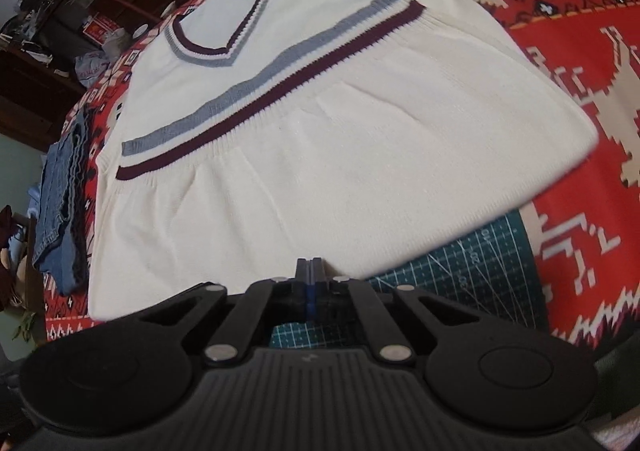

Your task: Fold clothes

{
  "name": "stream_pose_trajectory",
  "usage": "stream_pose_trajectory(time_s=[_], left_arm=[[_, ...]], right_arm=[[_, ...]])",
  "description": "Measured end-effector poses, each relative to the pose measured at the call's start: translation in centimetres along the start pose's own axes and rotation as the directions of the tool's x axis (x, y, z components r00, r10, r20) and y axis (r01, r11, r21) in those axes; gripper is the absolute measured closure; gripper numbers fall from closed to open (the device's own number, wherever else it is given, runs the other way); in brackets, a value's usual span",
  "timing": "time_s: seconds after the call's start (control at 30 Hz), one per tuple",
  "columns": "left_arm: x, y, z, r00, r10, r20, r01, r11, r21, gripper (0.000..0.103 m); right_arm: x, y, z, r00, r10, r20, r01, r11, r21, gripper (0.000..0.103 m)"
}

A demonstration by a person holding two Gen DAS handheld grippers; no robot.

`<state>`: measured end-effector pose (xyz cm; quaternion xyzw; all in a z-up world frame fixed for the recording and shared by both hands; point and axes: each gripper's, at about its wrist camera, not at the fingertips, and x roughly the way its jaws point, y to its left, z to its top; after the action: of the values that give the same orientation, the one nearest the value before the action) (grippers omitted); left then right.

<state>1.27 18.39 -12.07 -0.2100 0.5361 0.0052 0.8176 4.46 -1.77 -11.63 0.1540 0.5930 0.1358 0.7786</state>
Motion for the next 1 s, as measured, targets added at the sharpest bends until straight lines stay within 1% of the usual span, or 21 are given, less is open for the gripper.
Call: stream_pose_trajectory(time_s=[0.07,0.13,0.17,0.23,0.3,0.37,0.4,0.5,0.57,0.63,0.67,0.77,0.83,0.9,0.93,0.97,1.0], left_arm=[[-0.3,0.1,-0.2,1.000,0.001,0.001,-0.001,1.000,0.010,0.100],[-0.7,0.0,-0.3,1.000,0.005,0.011,-0.005,1.000,0.027,0.100],[-1.1,-0.2,-0.2,1.000,0.002,0.027,-0.003,0.999,0.041,0.099],[-1.8,-0.7,-0.1,0.998,-0.028,0.055,0.025,0.998,0.062,0.100],[-2.0,-1.7,0.2,0.995,-0.073,0.073,0.066,0.994,0.089,0.100],[-1.4,-2.9,0.6,0.993,-0.085,0.082,0.075,0.990,0.116,0.099],[-0.8,-3.4,0.8,0.993,-0.089,0.080,0.078,0.989,0.124,0.099],[1.1,-3.9,1.2,0.989,-0.141,0.045,0.136,0.985,0.101,0.099],[2.0,-3.8,1.2,0.990,-0.142,0.022,0.139,0.986,0.094,0.099],[2.7,-3.8,1.1,0.991,-0.131,0.000,0.130,0.987,0.092,0.099],[2.7,-3.8,1.1,0.992,-0.127,-0.011,0.128,0.988,0.087,0.099],[2.4,-3.6,0.8,0.991,-0.129,-0.034,0.131,0.989,0.063,0.099],[2.1,-3.6,0.5,0.991,-0.130,-0.042,0.133,0.989,0.060,0.099],[1.8,-3.9,0.3,0.991,-0.129,-0.041,0.131,0.989,0.066,0.099],[1.6,-4.0,0.2,0.991,-0.128,-0.040,0.131,0.989,0.069,0.099],[1.4,-4.1,0.2,0.991,-0.130,-0.034,0.133,0.988,0.073,0.099],[0.9,-4.2,0.3,0.990,-0.140,-0.012,0.141,0.987,0.080,0.099]], right_arm=[[-0.3,-0.2,-0.5,1.000,-0.008,-0.005,0.008,1.000,-0.007,0.103],[-0.9,-0.8,-0.9,1.000,-0.027,-0.004,0.027,1.000,0.011,0.103],[-1.5,-1.1,-0.8,0.999,-0.038,0.013,0.038,0.999,0.012,0.099],[-2.6,-1.8,-0.5,0.997,-0.059,0.049,0.059,0.998,0.016,0.099],[-3.3,-2.0,0.5,0.997,-0.022,0.072,0.020,0.999,0.033,0.098],[-3.7,-2.1,1.5,0.996,0.006,0.093,-0.011,0.999,0.045,0.097],[-3.4,-2.0,2.0,0.995,0.011,0.096,-0.016,0.998,0.052,0.096],[-1.6,-1.5,2.1,0.997,0.031,0.077,-0.037,0.997,0.070,0.096],[-0.4,-1.1,2.0,0.997,0.043,0.061,-0.048,0.996,0.079,0.096],[0.3,-1.2,1.6,0.998,-0.020,0.057,0.016,0.997,0.074,0.097],[0.3,-1.6,1.5,0.998,-0.024,0.056,0.018,0.995,0.095,0.103],[-0.1,-2.7,0.8,0.998,-0.041,0.056,0.033,0.988,0.150,0.103],[-0.7,-3.3,0.3,0.995,-0.071,0.064,0.061,0.987,0.149,0.103],[-1.2,-3.7,0.1,0.995,-0.075,0.059,0.065,0.985,0.160,0.103],[-1.6,-4.1,0.3,0.996,-0.066,0.060,0.054,0.982,0.180,0.100],[-2.1,-4.4,0.5,0.995,-0.054,0.078,0.037,0.979,0.199,0.093],[-2.6,-4.7,0.7,0.994,-0.042,0.096,0.020,0.976,0.217,0.093]])
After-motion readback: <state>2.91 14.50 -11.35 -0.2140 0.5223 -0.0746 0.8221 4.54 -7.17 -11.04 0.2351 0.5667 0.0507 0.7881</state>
